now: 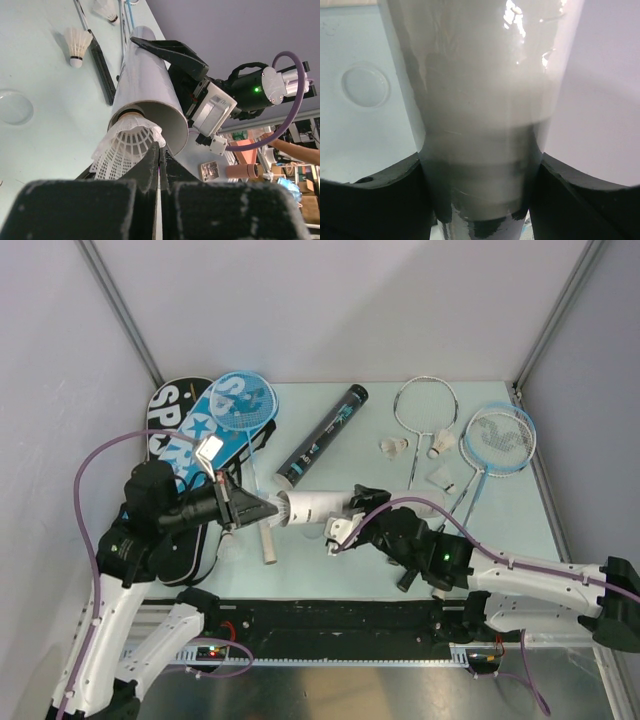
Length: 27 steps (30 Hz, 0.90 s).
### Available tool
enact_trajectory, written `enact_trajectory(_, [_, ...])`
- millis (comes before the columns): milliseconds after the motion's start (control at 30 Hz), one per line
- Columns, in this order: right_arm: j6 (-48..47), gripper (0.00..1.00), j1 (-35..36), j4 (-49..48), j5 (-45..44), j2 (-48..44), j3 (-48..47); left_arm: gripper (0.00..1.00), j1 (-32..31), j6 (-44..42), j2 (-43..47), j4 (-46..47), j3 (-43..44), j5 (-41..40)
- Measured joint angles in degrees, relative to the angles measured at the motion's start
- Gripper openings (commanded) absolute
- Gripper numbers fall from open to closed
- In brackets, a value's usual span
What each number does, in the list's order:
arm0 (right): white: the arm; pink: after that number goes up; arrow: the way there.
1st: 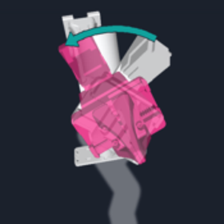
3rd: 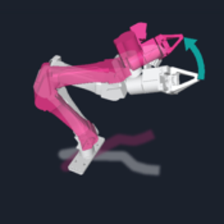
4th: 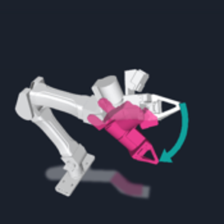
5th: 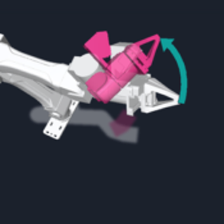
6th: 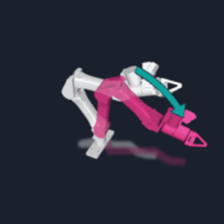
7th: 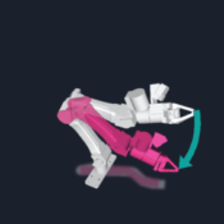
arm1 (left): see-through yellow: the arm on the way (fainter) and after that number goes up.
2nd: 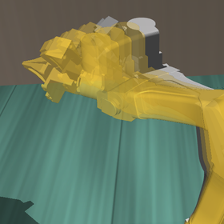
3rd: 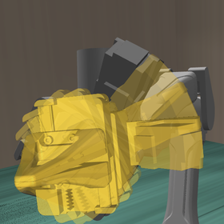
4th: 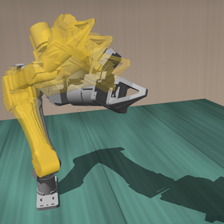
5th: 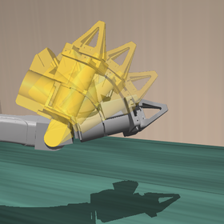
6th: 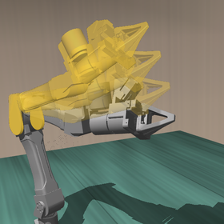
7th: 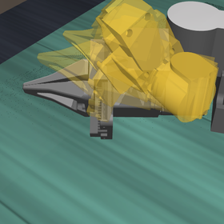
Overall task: Pack up the badminton gear
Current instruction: Place the shuttlecock at the shuttle tube.
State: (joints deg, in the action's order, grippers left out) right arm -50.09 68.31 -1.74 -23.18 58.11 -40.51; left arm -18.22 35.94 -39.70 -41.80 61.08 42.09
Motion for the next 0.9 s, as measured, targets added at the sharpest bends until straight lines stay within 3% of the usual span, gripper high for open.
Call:
enact_trajectory(300, [0.46,0.45,1.01,-2.75,0.0,2.08,0.0,0.0,-4.24,6.16,-1.53,7.76,-2.54,0.09])
enact_trajectory(667, [2.27,0.45,1.46,-4.17,-0.33,2.32,-0.02,0.01,-7.34,7.82,-2.32,11.85,-5.64,-1.66])
enact_trajectory(767, [2.78,0.45,1.57,-4.11,-0.33,2.4,-0.02,0.14,-7.56,7.85,-2.45,12.24,-6.45,-2.23])
enact_trajectory(900, [3.89,0.45,1.62,-4.13,-0.33,2.69,-0.02,0.43,-7.67,8.04,-2.75,12.79,-6.56,-2.93])
